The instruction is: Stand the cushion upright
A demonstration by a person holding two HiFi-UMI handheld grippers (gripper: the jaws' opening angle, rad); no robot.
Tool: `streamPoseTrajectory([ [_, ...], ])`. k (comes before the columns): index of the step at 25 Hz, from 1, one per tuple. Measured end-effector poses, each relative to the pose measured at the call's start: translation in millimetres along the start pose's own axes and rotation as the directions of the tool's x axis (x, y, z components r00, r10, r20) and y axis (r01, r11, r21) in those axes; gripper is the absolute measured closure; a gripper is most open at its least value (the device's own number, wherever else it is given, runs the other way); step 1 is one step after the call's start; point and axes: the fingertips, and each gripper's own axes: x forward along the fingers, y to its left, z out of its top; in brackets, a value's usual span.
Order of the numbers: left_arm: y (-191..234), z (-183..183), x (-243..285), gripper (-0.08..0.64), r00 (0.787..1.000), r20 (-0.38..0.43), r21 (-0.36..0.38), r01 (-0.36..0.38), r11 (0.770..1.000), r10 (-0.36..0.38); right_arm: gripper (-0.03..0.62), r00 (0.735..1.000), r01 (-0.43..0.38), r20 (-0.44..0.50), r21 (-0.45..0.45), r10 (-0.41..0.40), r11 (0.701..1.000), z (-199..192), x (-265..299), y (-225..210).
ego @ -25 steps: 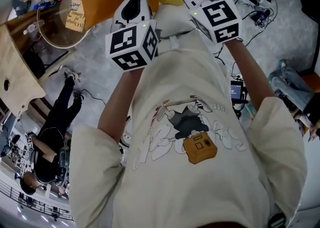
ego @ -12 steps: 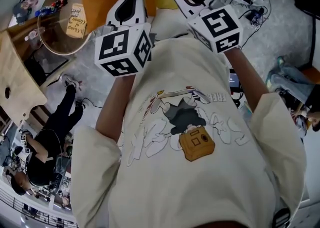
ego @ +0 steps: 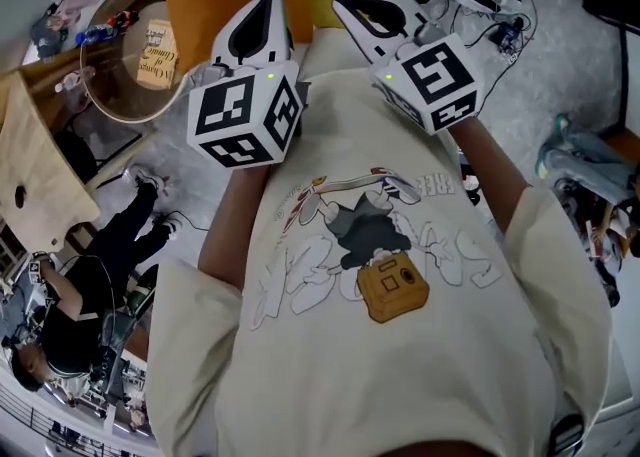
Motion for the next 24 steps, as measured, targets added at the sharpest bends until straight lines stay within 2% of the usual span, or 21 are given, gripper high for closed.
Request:
streamPoseTrajectory([
  [8,-13,-1,-5,0.554,1.0,0.014,0.026,0.008,1.0,-0.009,0.568,1.0,-0.001,0.015,0.028,0.001,1.0,-6,-13,10],
  [24,-17,-9,-5,0.554,0.999,-0.013,-0.011,0.043,0.999,-0.043,0.568,1.0,0.013,0.018,0.028,-0.014,1.0,-6,-19,18],
])
